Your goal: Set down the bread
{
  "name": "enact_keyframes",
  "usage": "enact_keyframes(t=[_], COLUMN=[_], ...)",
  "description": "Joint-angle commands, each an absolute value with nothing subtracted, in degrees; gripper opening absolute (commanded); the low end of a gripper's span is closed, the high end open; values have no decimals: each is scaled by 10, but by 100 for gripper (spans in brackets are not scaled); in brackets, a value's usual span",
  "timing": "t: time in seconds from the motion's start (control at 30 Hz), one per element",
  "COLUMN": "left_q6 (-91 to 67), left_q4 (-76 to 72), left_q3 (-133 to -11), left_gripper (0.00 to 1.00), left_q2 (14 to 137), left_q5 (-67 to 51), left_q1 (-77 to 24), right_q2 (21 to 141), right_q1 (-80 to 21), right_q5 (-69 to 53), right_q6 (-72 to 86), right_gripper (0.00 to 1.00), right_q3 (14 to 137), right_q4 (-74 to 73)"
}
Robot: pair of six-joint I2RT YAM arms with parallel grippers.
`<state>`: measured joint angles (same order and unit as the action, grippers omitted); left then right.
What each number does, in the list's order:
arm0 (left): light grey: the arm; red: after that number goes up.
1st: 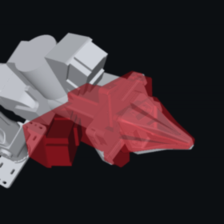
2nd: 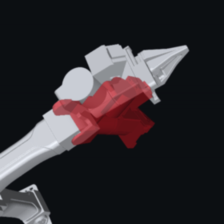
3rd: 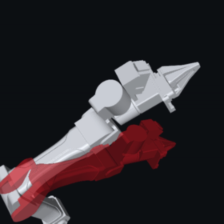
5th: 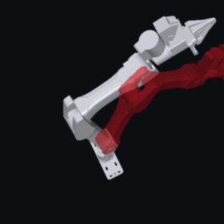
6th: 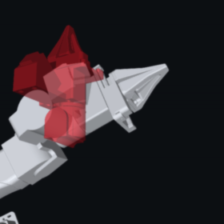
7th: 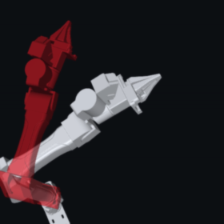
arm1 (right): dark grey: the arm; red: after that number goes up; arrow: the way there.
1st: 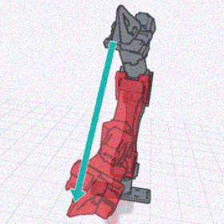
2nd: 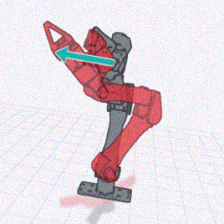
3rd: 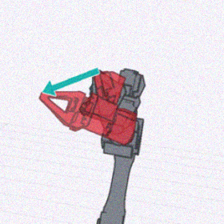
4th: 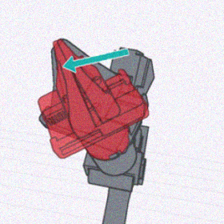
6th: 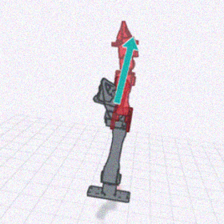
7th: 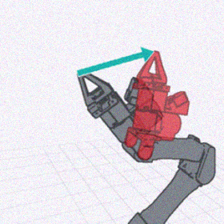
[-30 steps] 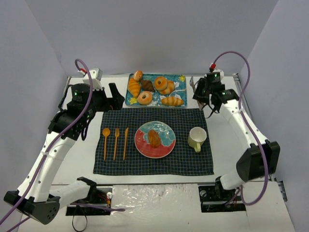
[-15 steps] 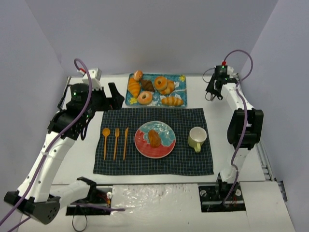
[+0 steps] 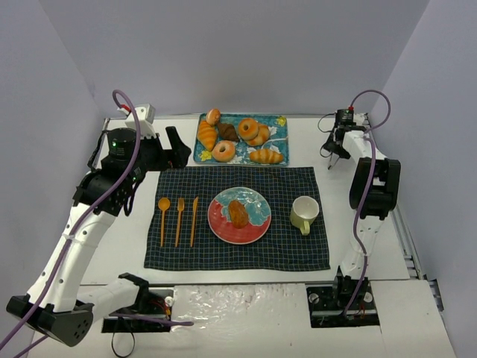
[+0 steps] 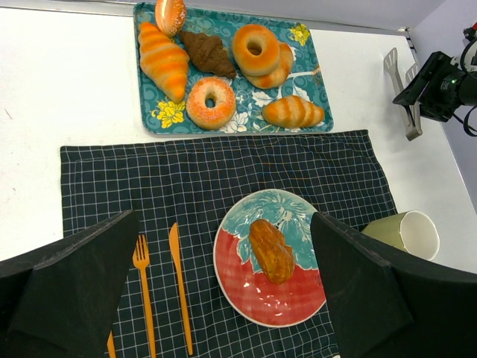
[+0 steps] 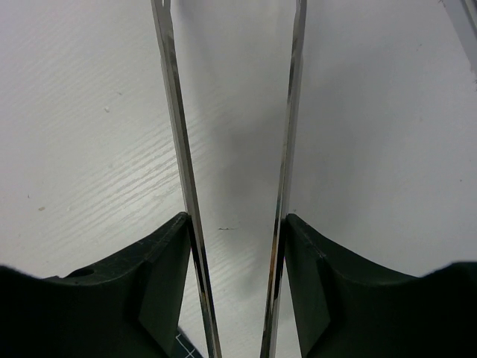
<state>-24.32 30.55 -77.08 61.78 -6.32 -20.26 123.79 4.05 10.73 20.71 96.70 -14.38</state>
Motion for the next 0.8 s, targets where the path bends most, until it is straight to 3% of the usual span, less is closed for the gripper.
enact_keyframes(t=[0.0,0.5,0.77], left_q6=[-249,-248,-249], left_q4=[261,261,262], left_q3=[-782,-780,-781], left_gripper=[97,97,97], left_q2=[613,613,615], left_q5=[-73,-71,-71], left_q1=[-198,-197,-197], right_q2=[1229,1254,1249], right_q1=[45,45,44], right_q5=[137,154,165], right_q6=[196,184,177], right_gripper=[53,60,70], right_q3=[988,968,960], right_q4=[-120,-116,-115])
